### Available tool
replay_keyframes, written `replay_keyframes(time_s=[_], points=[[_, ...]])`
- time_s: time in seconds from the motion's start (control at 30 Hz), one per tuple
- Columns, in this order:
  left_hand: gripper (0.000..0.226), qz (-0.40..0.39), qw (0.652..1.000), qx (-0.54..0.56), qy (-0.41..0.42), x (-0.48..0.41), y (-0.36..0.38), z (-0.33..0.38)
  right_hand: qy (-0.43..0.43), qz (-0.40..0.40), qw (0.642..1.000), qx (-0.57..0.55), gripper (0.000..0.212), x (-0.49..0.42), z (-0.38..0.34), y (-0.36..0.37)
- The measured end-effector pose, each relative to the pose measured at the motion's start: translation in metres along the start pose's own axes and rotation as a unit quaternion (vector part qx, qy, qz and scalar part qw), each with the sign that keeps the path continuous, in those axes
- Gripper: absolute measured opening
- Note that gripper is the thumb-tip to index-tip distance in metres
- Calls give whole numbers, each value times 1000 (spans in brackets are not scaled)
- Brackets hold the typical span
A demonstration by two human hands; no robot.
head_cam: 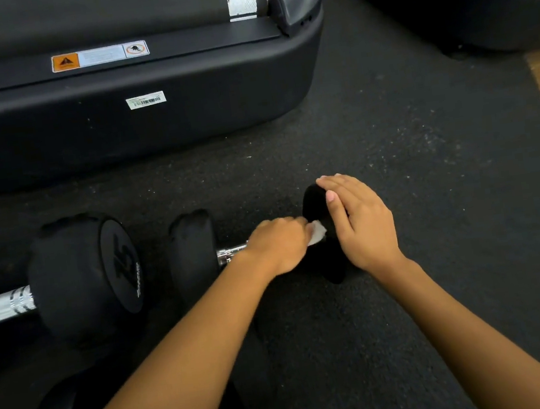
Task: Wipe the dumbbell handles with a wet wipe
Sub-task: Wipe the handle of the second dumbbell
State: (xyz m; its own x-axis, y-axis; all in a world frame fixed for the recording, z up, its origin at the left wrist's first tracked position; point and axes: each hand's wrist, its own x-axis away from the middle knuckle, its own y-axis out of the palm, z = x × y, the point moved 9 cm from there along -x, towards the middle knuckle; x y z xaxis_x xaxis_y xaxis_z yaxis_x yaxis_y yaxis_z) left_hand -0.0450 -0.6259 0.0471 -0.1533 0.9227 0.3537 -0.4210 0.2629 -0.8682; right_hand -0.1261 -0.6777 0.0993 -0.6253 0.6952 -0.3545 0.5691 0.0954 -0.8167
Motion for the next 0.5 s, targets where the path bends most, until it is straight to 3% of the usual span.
replay_keyframes(time_s=[0.2,0.5], points=[[32,18,997,-73,-10,-2,0,1,-1,-1,1000,-5,46,-2,-1,1],[23,258,963,-6,73,24,-8,11,-1,3,1000,3,45,0,-2,0]])
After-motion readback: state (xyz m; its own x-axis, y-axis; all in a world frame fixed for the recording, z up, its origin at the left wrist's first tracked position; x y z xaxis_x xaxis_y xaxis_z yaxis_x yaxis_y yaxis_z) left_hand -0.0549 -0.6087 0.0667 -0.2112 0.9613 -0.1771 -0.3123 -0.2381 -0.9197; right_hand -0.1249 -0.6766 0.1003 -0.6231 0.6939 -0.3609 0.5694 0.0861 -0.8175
